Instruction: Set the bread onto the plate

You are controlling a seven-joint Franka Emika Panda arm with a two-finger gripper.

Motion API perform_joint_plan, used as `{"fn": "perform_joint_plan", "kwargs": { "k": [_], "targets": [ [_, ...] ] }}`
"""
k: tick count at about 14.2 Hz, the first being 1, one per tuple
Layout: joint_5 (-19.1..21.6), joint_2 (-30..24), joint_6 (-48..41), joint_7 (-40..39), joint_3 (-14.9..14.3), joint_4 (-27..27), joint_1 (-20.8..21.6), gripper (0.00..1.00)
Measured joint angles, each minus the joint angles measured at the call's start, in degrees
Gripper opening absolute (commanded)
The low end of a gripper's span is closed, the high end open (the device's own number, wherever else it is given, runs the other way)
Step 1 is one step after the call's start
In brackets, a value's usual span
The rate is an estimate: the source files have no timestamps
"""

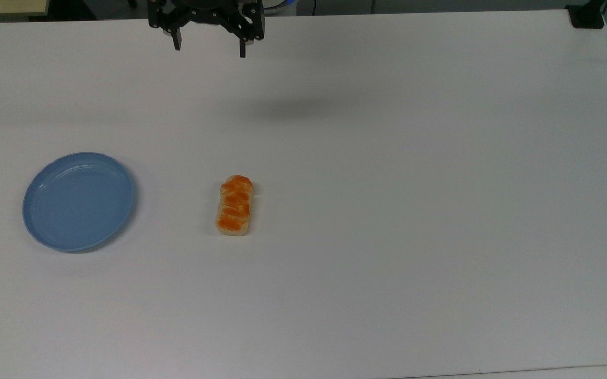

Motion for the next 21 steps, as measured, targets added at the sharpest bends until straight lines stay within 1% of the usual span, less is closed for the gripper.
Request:
{"fn": "perform_joint_plan", "kwargs": {
  "k": [3, 7, 11, 13, 15, 17, 21],
  "targets": [
    [0.1, 0.9, 1.1, 0.0, 0.0, -0.1, 0.0, 1.0],
    [1.9, 4.7, 9.3, 0.0, -0.1, -0.3, -0.1, 1.0],
    [2.0, 10.5, 16.1, 0.6, -0.1, -0.7, -0.3, 1.0],
    [2.0, 14.9, 21.4, 2.8, -0.1, -1.0, -0.7, 1.0],
    [2.0, 17.7, 23.9, 3.9, -0.1, -1.0, -0.9, 1.0],
    [2.0, 20.0, 25.9, 4.5, -0.1, -1.0, -0.9, 1.0],
    [2.0, 23.5, 30.3, 8.8, -0.1, -1.0, -0.9, 1.0]
  ]
}}
